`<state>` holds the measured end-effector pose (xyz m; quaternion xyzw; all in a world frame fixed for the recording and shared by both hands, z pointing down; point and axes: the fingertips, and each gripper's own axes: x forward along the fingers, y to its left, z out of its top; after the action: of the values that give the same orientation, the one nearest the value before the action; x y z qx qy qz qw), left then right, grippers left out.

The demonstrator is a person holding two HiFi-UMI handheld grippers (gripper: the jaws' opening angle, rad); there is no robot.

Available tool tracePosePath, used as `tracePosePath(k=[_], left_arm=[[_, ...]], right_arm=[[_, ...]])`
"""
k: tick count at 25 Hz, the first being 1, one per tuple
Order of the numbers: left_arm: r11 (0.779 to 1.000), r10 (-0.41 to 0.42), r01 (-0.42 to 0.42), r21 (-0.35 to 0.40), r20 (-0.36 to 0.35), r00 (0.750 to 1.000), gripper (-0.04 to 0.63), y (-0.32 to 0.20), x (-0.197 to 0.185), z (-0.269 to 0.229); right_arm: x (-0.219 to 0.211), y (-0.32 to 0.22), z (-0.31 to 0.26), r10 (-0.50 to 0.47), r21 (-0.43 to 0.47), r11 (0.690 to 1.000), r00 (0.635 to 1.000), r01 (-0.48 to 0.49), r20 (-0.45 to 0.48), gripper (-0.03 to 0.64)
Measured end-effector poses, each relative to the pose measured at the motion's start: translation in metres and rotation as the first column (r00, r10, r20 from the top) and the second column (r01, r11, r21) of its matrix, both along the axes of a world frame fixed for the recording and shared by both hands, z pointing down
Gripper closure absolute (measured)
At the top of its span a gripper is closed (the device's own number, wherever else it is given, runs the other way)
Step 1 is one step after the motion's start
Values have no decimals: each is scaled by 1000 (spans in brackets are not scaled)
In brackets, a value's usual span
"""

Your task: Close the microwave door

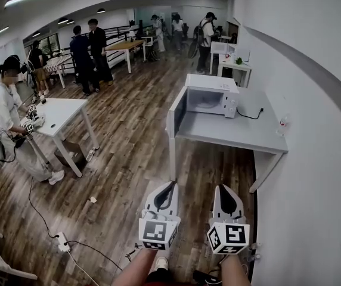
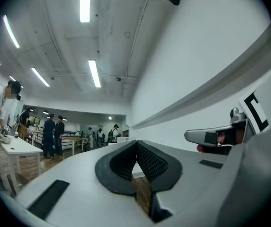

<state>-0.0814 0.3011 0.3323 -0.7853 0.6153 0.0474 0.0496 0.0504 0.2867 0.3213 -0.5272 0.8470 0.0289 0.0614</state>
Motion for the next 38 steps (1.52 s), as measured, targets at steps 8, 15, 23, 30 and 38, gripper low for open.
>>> tracePosePath(k=[8,15,23,30,38], left_arm=[[1000,25,-25,-4,11,1000,569,-68,-42,4],[999,54,-54,-1,-3,999,569,-121,-76,9],[996,91,-91,5,-11,996,569,-161,-96,11],[997,83,-83,2,-12,996,569,-204,-98,18],[999,35,-35,1,-11,999,569,-282,-87,16]], right_arm=[[-49,-68,7,11,-14,1000,1000,-11,-16,588],[-78,-117,11,52,-20,998,998,-52,-27,588],[-94,-155,5,97,-2,995,995,-97,-17,588],[-95,-201,12,89,-3,996,996,-89,-5,588],[-84,-281,16,55,-1,998,998,-55,3,588]])
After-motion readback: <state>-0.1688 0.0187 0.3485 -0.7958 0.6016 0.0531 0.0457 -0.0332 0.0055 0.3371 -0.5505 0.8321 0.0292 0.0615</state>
